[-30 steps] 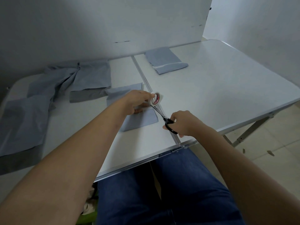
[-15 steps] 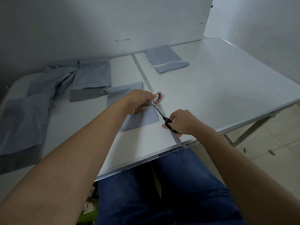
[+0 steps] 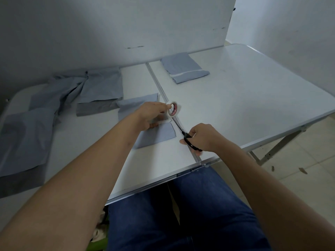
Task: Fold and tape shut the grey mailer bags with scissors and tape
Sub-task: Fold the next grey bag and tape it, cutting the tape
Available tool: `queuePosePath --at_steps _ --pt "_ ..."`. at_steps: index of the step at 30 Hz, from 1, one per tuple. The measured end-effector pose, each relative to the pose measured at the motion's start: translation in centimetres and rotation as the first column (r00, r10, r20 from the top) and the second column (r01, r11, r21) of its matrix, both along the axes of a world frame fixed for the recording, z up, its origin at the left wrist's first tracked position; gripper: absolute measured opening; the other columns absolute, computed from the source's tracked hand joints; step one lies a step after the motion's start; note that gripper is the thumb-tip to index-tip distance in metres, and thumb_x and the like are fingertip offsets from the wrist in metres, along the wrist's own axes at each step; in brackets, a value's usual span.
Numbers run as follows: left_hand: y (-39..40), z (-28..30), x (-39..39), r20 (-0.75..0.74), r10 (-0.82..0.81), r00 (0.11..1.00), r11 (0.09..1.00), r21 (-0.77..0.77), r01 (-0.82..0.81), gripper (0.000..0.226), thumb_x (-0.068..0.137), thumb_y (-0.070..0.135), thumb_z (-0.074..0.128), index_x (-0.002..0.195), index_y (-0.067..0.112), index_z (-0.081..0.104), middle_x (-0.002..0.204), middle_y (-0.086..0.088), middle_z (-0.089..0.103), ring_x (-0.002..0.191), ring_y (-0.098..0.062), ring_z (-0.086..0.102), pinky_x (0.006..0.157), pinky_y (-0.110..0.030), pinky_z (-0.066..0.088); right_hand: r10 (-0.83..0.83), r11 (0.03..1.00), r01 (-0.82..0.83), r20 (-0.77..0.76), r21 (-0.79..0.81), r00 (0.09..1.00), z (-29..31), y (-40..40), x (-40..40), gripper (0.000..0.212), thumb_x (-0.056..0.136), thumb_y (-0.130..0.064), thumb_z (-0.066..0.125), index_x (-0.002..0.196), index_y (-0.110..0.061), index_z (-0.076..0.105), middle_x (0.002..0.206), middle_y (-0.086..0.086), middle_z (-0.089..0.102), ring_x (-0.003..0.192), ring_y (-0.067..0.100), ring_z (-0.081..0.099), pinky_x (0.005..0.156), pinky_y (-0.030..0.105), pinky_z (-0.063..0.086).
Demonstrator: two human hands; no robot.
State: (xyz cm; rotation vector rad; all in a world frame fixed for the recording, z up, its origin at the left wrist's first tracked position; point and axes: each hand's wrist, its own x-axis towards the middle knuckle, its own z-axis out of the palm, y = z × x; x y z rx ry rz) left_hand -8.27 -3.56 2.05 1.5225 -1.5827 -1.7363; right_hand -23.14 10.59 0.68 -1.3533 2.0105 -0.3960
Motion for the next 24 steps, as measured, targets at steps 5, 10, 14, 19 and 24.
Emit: queuePosePath --at_steps 5,10,14,19,24 --pt "0.0 0.1 0.7 -0.098 0.036 0.994 0.998 -0.046 -0.041 0.007 0.087 0.029 0.070 0.091 0.024 0.071 0.097 0.001 0.069 0.088 -0.015 0.062 0.071 -0.028 0.048 -0.118 0.993 0.115 -0.137 -0.034 0.983 -0.2 -0.6 -1.9 0.036 0.089 -0.038 0.065 0.096 -0.004 0.055 0.076 0.011 0.069 0.058 0.020 0.069 0.055 0.029 0.056" --pt "1.0 -0.4 -0.9 0.124 -0.129 0.984 0.858 -0.483 0.173 0.019 0.086 0.024 0.071 0.105 0.021 0.074 0.084 0.010 0.064 0.077 -0.005 0.057 0.068 -0.013 0.044 -0.226 0.972 0.182 -0.364 -0.152 0.904 0.4 -1.6 -4.2 0.034 0.087 -0.035 0.065 0.093 -0.008 0.044 0.094 0.013 0.059 0.076 0.031 0.059 0.067 0.035 0.049" --pt "2.2 -1.5 -3.3 0.448 -0.207 0.870 0.560 -0.675 0.481 0.031 0.088 0.024 0.066 0.118 0.025 0.069 0.098 0.002 0.049 0.083 -0.009 0.050 0.070 -0.020 0.036 -0.283 0.958 0.219 -0.481 -0.186 0.830 0.8 -2.1 -6.1 0.026 0.090 -0.028 0.060 0.097 -0.010 0.044 0.090 0.010 0.055 0.076 0.029 0.051 0.067 0.034 0.041" --pt "3.2 -3.0 -4.6 0.568 -0.195 0.799 0.451 -0.672 0.588 0.034 0.088 0.020 0.062 0.121 0.024 0.066 0.109 -0.001 0.049 0.096 -0.018 0.053 0.074 -0.028 0.045 -0.284 0.952 0.172 -0.529 -0.252 0.800 -0.6 -3.0 -7.7 0.015 0.093 -0.011 0.048 0.107 -0.006 0.048 0.104 0.011 0.056 0.091 0.026 0.047 0.065 0.036 0.038" --pt "3.3 -2.4 -3.3 0.492 -0.184 0.851 0.447 -0.730 0.518 0.028 0.094 0.022 0.056 0.120 0.024 0.064 0.113 0.004 0.053 0.091 -0.010 0.051 0.075 -0.029 0.046 -0.298 0.913 0.106 -0.465 -0.395 0.834 -1.9 -3.5 -8.8 0.032 0.086 0.003 0.048 0.116 -0.004 0.060 0.120 0.010 0.053 0.116 0.030 0.040 0.076 0.038 0.044"
